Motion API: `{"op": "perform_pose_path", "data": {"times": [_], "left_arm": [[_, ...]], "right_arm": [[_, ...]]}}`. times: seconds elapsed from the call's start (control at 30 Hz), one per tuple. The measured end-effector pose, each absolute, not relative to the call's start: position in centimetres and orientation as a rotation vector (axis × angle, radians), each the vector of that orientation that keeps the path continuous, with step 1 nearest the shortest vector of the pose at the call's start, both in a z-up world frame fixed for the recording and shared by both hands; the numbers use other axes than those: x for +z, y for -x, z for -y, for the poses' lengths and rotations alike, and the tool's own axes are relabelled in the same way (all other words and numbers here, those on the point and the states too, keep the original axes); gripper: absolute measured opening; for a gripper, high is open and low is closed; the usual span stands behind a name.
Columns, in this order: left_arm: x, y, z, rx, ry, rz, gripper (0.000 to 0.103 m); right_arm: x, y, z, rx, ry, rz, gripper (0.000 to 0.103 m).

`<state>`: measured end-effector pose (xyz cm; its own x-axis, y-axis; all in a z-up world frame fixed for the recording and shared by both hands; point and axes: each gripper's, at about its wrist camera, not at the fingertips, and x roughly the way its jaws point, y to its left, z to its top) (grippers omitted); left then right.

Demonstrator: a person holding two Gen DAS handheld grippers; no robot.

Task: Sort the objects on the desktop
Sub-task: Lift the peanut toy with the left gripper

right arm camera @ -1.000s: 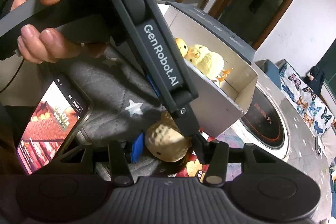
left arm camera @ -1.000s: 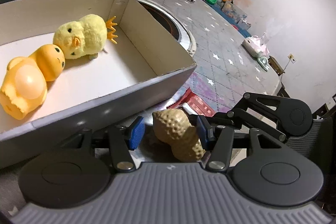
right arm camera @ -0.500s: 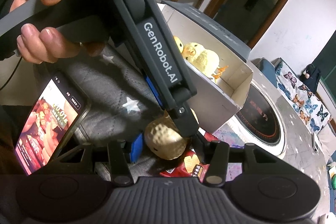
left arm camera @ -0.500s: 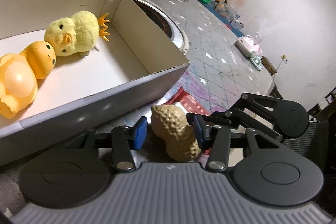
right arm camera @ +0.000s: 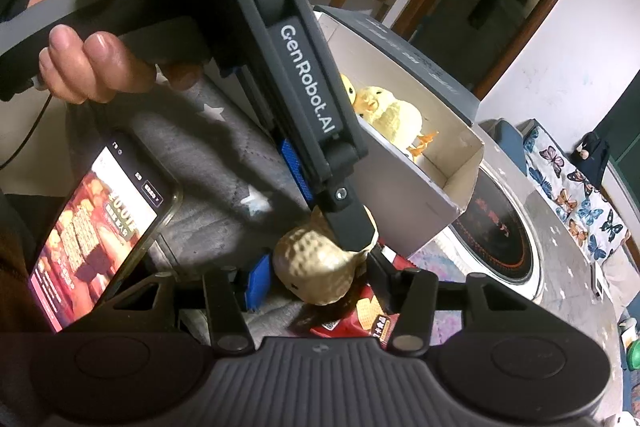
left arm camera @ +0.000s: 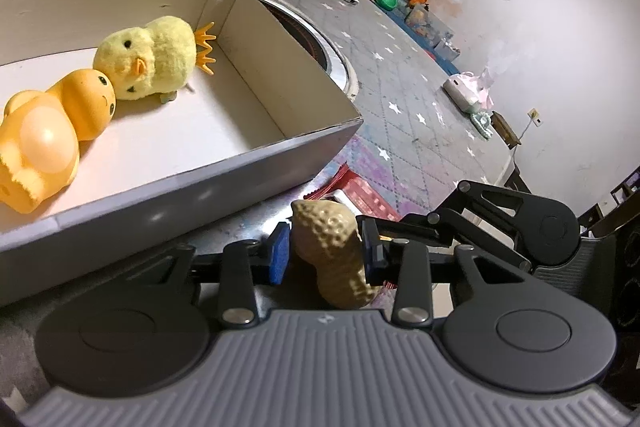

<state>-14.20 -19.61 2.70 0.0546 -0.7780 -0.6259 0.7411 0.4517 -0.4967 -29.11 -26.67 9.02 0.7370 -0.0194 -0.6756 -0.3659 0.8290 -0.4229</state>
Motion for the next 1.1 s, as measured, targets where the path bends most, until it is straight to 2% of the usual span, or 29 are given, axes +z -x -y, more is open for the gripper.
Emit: {"op": "perform_pose_path", "data": {"times": [0.47,0.67,0.73,0.9,1.1], "left_arm": [[3.5,15.3,18.9,-1.111,0.083,-1.001,0.039],[3.9,15.4,19.3,-1.101,0.077,-1.007,0.04],[3.7,15.3,19.6,-1.099,0.066,-1.003,0.041],[3.6,15.0,20.3,-1.105,0.066,-1.01,0.043],[2.8,13.9,19.3,-1.113,0.062,-0.994,0.039]], "right_arm": [[9.2,30.7,25.2,0.199,0.574,-0.717,0.051],[9.2,30.3,25.0,0.205,0.579,-0.719,0.049],[9.3,30.3,25.1,0.208,0.578,-0.72,0.046],[9.3,30.2,25.2,0.213,0.563,-0.725,0.046],[9.6,30.5,25.2,0.22,0.568,-0.723,0.045]]}}
